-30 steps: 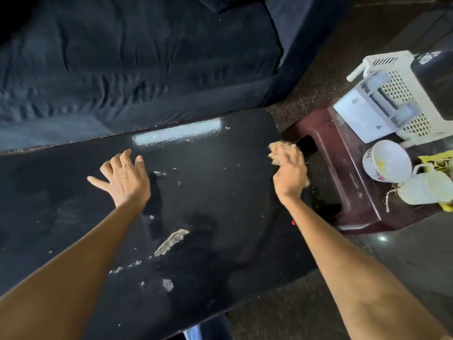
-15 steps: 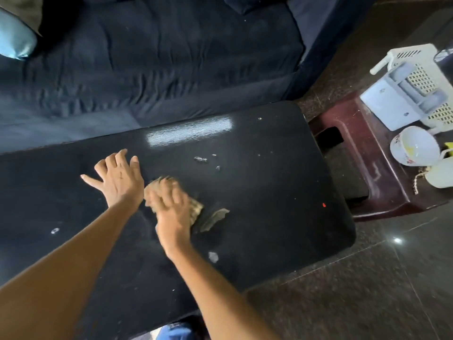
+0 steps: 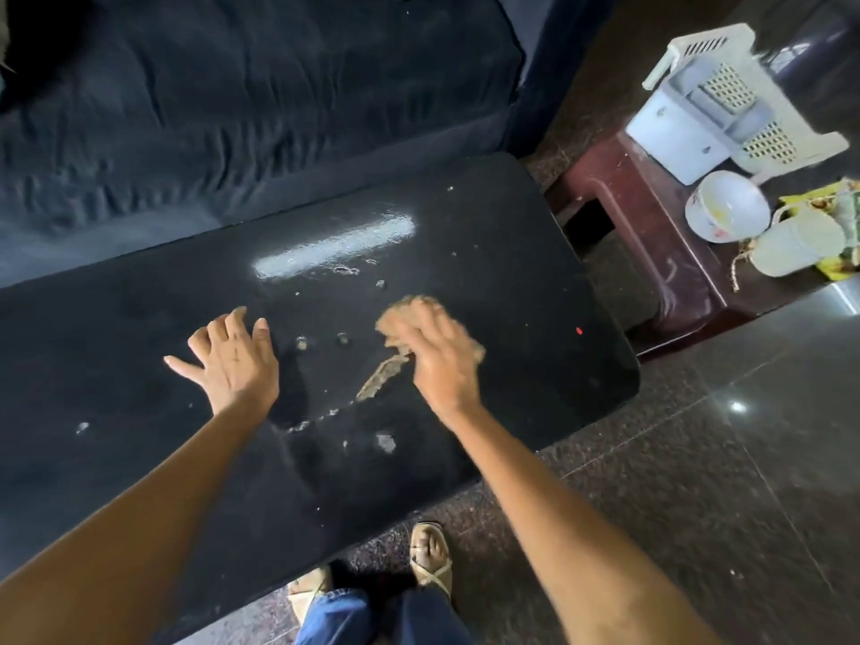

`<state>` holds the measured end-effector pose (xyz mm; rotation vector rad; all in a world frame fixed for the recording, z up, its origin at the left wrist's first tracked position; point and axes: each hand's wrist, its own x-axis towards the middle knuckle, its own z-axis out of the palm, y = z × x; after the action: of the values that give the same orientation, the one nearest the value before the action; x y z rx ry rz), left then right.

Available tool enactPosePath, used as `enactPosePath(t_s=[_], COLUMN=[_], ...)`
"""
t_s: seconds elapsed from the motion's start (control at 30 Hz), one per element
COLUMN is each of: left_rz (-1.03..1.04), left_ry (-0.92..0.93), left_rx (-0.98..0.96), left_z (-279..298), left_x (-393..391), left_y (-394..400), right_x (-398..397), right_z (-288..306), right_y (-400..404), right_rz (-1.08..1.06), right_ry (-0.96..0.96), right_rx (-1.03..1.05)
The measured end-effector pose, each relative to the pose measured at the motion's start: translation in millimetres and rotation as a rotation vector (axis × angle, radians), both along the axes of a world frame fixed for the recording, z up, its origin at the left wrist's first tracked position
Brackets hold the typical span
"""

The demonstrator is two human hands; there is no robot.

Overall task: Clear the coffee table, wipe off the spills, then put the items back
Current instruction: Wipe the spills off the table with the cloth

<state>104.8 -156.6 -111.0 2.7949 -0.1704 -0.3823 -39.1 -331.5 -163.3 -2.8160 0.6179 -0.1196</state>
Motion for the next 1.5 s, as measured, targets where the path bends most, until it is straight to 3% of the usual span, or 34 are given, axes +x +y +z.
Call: enactPosePath(t_s=[0.1,0.2,0.37,0.5,0.63,0.77,0.83,0.93,1.03,1.2,1.27,1.37,1.5], left_rz=[0.022,0.002,0.069,0.116,0.154,0.14,0.118,0.123,0.146,0.182,0.2,0.206,0.154], left_ry=[0.005,0.007,0.016,0.006,0.028,0.046,0.056,0.024,0.028,0.011,-0.006,-0.041,-0.032], left_rx=[0.007,0.084,0.235,0.238,0.208,0.147,0.117,0.084,0.106,0.13,0.11,0.012,-0.033], left_z=[-6.2,-17.2,-21.8,-20.3,-26.9,-38.2,-68.2,-101.8,-40.6,-24.7,-21.4,-16.2,-10.7], left_x=[-13.1,-31.3,-40.9,-26.6,-16.1,-12.8,3.1,20.6,-16.3,-29.2,-37.1,-55.2,-73.5], left_y=[-9.0,-13.9,-17.4,-26.2,-22.2,-21.2,-9.6,-0.9,-18.6,-15.1,-15.6,-19.6,-8.5], right_x=[-48.7,-92.2,-68.8,-44.2,-57.0,-78.1,-88.4,-125.8,-165.3,-135.7,-121.2,-114.4,-119.6], right_z=[-2.2,3.7,9.6,2.7,0.5,-8.2,-3.5,-7.8,-9.7,-1.3,-0.7,-4.8,-2.5], right_y=[-87.8,-148.3,-128.8,-49.7,46.6,11.0,-25.0,-109.0,-166.8,-154.7,-127.4,-44.6,67.2], right_rz=[-0.307,-0.509,-0.819,-0.624,-0.022,0.378,0.401,0.115,-0.237,-0.918,-1.006,-0.749,-0.232], right_ry=[0.076,0.079,-0.09,-0.096,-0.024,0.008,0.001,-0.057,-0.103,-0.143,-0.197,-0.128,-0.09], right_rx=[-0.137,-0.13,-0.003,-0.011,0.071,0.068,0.062,-0.012,-0.081,-0.005,-0.007,-0.076,0.118])
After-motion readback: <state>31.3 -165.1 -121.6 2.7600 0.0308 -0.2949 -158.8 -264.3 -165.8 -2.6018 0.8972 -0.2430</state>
